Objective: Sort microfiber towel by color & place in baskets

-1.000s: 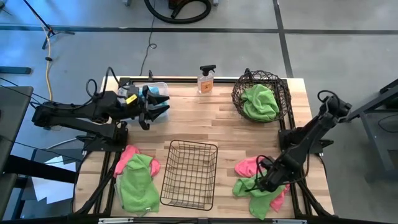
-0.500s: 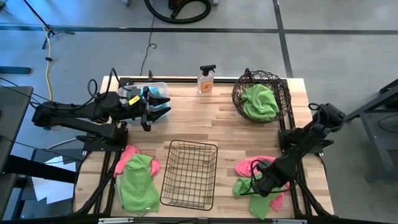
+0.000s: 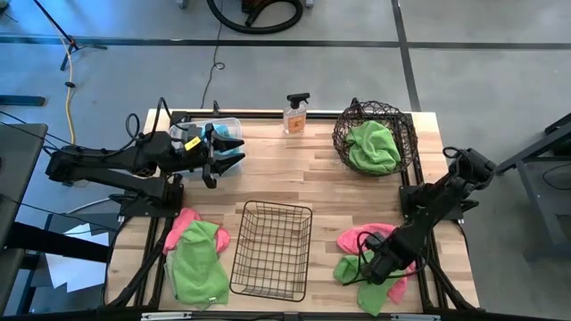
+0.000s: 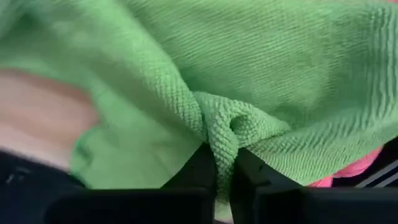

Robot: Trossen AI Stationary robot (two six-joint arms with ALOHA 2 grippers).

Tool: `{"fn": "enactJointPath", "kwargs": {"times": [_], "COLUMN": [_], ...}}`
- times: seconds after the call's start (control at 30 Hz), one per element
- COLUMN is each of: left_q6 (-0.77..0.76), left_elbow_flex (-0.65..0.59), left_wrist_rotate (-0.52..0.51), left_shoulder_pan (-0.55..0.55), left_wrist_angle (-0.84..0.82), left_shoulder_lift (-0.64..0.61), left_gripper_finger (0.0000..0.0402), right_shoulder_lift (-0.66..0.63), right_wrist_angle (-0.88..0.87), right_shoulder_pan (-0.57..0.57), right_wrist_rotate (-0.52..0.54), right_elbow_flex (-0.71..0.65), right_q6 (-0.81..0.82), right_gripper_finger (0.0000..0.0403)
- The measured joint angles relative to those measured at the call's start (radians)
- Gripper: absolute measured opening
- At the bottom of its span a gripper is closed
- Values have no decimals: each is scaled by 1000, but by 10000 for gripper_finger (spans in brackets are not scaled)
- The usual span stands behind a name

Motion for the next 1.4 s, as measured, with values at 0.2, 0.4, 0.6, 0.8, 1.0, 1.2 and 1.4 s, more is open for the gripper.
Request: {"fn": "enactJointPath", "kwargs": {"times": [0.2,0.4,0.6,0.8,1.0,1.2,1.4], "left_q6": [0,0,0,-1,29,52,51], "left_elbow_flex": [0,0,0,0,0,0,0], "left_wrist_rotate": [0,0,0,0,-1,-3,19], "left_shoulder_pan": [0,0,0,0,0,0,0], "left_wrist_angle": [0,1,1,7,83,179,211], "left_shoulder_lift": [0,0,0,0,0,0,0], "left_gripper_finger": [201,201,201,201,201,201,201], "right_shoulder_lift": [-46,-156,-277,-339,-341,-341,-341], "right_wrist_angle": [-12,-42,-40,-39,-17,60,182], "right_shoulder_pan": [0,0,-8,-50,-159,-304,-455], "right_wrist_rotate": [3,85,234,353,380,380,339], "right_elbow_flex": [52,128,238,320,372,375,375], "right_q6": [-70,-172,-411,-638,-927,-1241,-1527], "right_gripper_finger": [5,3,2,1,1,1,1]}}
